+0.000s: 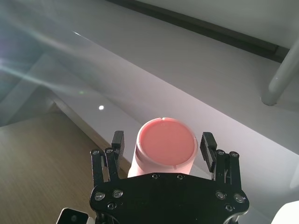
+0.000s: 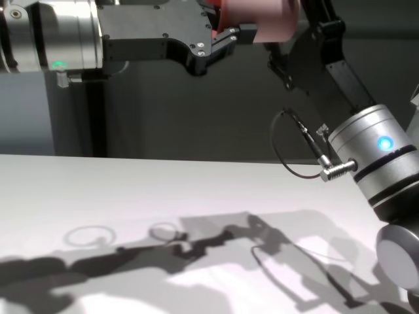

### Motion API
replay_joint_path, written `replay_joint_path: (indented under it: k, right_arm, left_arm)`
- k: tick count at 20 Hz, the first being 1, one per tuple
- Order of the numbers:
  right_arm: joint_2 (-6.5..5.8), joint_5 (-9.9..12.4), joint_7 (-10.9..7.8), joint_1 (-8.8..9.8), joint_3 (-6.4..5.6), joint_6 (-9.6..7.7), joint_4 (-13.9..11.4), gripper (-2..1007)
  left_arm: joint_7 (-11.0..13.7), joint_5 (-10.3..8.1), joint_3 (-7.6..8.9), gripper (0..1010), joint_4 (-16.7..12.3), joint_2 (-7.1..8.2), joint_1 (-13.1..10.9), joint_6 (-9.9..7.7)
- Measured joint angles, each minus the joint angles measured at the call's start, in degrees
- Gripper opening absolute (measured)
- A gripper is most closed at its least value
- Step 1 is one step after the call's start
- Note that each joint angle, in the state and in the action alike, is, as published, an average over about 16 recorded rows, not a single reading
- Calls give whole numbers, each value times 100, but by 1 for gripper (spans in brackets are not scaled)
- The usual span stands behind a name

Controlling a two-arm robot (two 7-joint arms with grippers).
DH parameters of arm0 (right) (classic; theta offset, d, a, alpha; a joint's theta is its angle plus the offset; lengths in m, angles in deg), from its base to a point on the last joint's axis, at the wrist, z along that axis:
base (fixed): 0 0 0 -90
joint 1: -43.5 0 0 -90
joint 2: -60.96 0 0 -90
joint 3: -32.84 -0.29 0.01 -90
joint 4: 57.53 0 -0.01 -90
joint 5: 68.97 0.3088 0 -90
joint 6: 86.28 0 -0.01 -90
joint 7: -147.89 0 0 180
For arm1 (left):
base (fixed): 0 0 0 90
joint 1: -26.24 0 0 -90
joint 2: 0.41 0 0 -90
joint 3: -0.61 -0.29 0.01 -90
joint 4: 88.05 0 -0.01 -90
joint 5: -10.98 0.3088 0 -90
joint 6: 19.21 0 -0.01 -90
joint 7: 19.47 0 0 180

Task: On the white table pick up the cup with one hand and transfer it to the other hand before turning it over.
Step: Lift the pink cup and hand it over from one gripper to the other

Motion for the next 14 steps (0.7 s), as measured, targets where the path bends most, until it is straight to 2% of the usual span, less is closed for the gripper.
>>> replay_joint_path:
  k: [8, 14]
  right_arm:
    - [-26, 16, 31, 23, 18, 36, -42, 996]
    - [-20, 15, 27, 21, 13, 31, -35, 938]
  left_arm:
    - [0, 0, 0, 43, 0, 0, 0, 0]
    - [0, 0, 0, 43, 0, 0, 0, 0]
